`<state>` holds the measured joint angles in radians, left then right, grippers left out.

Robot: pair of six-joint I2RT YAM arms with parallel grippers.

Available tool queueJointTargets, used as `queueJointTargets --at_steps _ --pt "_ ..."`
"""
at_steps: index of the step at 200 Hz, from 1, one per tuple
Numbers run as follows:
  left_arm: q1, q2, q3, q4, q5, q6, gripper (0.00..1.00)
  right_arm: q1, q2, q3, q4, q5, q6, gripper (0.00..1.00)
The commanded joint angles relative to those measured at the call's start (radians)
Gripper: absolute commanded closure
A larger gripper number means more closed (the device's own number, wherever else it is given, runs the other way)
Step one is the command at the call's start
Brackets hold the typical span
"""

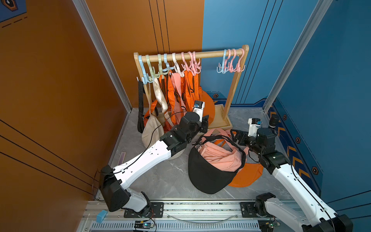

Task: Take the bag off the hook
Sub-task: Place the bag inside the bag, then adjust the hanger on the clothesline.

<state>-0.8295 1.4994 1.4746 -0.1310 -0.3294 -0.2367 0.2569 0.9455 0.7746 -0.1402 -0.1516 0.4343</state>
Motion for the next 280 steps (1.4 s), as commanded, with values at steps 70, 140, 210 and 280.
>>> queueJointTargets --at_steps 70,140,210,280 --pt "0.058 0.303 0.479 -0.253 -0.057 0.098 0.42 0.041 -0.072 -0.068 -0.008 -0.003 0.001 0.10" --pt "0.136 0.393 0.609 -0.311 -0.121 0.107 0.35 0.053 -0.054 -0.090 0.039 -0.020 0.009 0.10" --pt "0.207 0.367 0.584 -0.312 -0.122 0.099 0.32 0.074 -0.007 -0.086 0.092 -0.021 0.020 0.10" --pt "0.243 0.495 0.716 -0.342 -0.020 0.086 0.30 0.102 0.045 -0.052 0.096 -0.004 0.012 0.10"
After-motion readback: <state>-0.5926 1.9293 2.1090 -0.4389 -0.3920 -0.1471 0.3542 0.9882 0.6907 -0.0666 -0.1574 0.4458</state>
